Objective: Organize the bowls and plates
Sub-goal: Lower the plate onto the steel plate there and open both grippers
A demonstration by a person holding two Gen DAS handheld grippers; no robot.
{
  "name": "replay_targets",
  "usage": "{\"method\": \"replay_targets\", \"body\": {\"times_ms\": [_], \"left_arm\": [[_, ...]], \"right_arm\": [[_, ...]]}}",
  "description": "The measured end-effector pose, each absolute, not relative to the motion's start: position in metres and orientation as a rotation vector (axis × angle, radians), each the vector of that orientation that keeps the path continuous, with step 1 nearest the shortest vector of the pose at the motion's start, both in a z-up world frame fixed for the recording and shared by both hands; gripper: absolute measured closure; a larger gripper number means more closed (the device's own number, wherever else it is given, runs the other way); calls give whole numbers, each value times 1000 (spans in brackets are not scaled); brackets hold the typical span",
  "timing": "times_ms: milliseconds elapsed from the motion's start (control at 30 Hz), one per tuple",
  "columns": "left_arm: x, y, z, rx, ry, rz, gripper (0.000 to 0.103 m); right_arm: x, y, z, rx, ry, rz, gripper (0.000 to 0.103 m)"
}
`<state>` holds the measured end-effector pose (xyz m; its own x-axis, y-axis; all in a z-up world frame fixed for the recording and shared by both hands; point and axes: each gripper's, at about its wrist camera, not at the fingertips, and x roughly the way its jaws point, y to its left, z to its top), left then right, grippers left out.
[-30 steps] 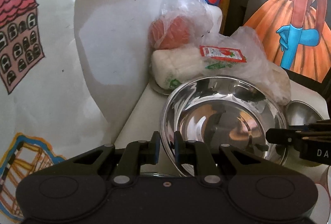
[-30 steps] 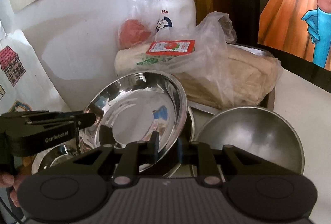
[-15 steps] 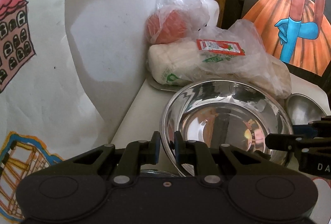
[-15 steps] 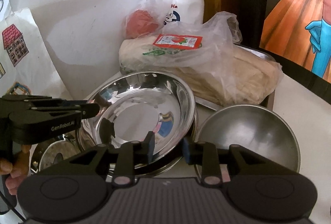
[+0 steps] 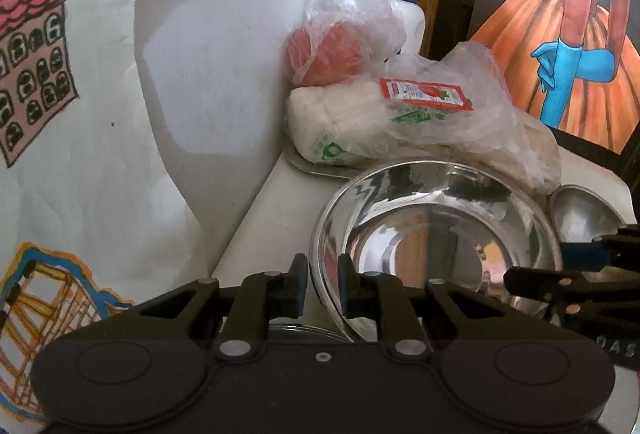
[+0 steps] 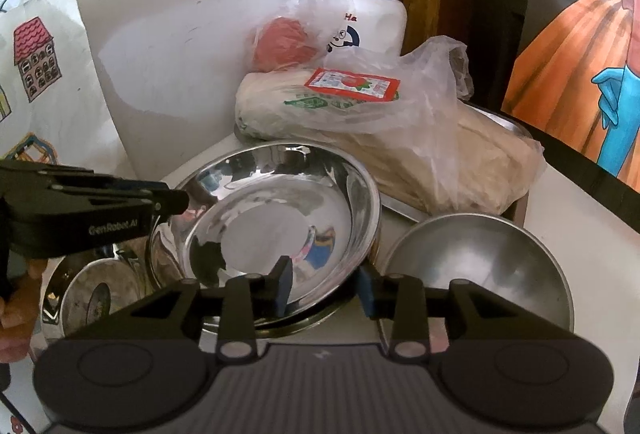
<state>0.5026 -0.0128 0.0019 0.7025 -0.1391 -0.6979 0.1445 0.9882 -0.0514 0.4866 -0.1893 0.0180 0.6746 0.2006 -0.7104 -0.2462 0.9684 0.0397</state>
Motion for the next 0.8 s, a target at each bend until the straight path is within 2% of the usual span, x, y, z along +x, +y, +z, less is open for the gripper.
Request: {"method": "replay_targets", "body": {"times_ms": [100, 267, 467, 667, 800], "left_arm": [[499, -13, 6, 10, 768, -155, 85], [492, -11, 13, 4, 759, -149, 84], [478, -8, 22, 2, 743, -143, 77], [454, 6, 36, -34, 710, -126, 68], [431, 17, 51, -53, 665, -114, 50]], "right_arm": [[485, -188, 18, -72, 788, 254, 60], [483, -187, 20, -79, 790, 252, 44], [475, -189, 33, -62, 762, 261, 32], [455, -192, 50, -30, 698, 293, 19], [432, -192, 65, -25, 634, 308, 9]]}}
